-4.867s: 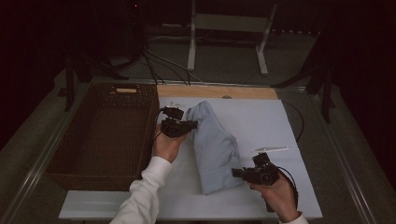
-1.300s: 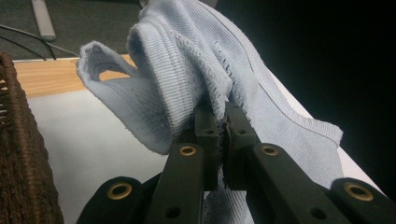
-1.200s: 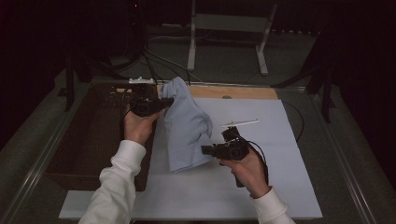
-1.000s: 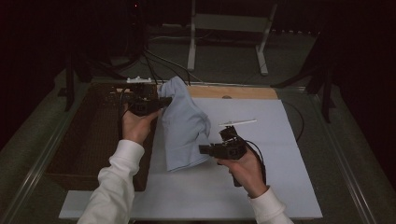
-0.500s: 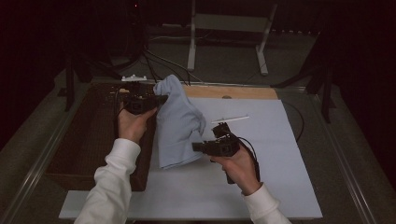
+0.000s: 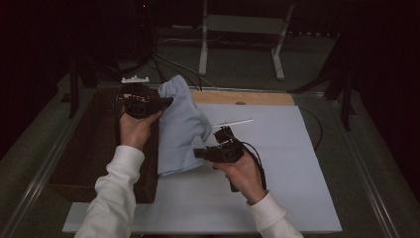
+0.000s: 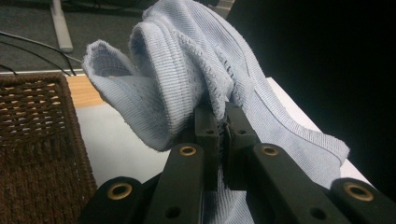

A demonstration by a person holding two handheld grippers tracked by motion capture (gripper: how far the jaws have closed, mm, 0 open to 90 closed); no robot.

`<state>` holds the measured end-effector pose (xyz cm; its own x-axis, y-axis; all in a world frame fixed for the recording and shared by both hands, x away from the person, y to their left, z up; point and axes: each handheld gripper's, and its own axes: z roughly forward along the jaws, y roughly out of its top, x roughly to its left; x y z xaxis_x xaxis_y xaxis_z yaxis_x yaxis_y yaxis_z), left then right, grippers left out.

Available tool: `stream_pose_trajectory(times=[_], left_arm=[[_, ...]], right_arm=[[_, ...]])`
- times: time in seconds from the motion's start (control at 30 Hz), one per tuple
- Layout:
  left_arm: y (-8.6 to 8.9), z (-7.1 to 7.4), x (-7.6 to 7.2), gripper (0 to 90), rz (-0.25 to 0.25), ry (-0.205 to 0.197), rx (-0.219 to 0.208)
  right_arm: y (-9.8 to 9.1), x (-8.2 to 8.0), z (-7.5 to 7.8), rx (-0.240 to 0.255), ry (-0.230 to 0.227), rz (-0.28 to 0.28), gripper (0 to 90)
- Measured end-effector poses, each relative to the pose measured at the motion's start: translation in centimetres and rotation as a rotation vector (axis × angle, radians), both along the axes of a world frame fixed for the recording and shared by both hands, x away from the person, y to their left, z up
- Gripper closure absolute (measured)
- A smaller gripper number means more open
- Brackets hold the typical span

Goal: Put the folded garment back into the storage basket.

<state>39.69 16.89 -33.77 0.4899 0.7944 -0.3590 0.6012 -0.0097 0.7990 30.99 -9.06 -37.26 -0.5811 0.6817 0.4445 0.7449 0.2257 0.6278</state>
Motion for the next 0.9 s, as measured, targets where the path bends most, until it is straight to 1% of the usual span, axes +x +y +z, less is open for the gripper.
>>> stream_pose_trajectory(times=[0.13, 0.33, 0.6, 0.9], left_arm=[[0.4, 0.2, 0.0, 87.3, 0.009, -0.004, 0.001], [0.8, 0.4, 0.0, 87.3, 0.021, -0.006, 0.001], [1.6, 0.6, 0.1, 87.4, 0.036, -0.004, 0.010], [2.6, 1.3, 0.4, 87.5, 0.046, -0.011, 0.024]], right_arm=[[0.4, 0.2, 0.4, 0.003, -0.010, 0.003, 79.2], [1.0, 0.6, 0.5, 0.026, 0.002, 0.000, 79.2], [2.0, 1.1, 0.6, 0.033, 0.000, 0.005, 79.2], [2.8, 1.2, 1.2, 0.040, -0.015, 0.006, 79.2]])
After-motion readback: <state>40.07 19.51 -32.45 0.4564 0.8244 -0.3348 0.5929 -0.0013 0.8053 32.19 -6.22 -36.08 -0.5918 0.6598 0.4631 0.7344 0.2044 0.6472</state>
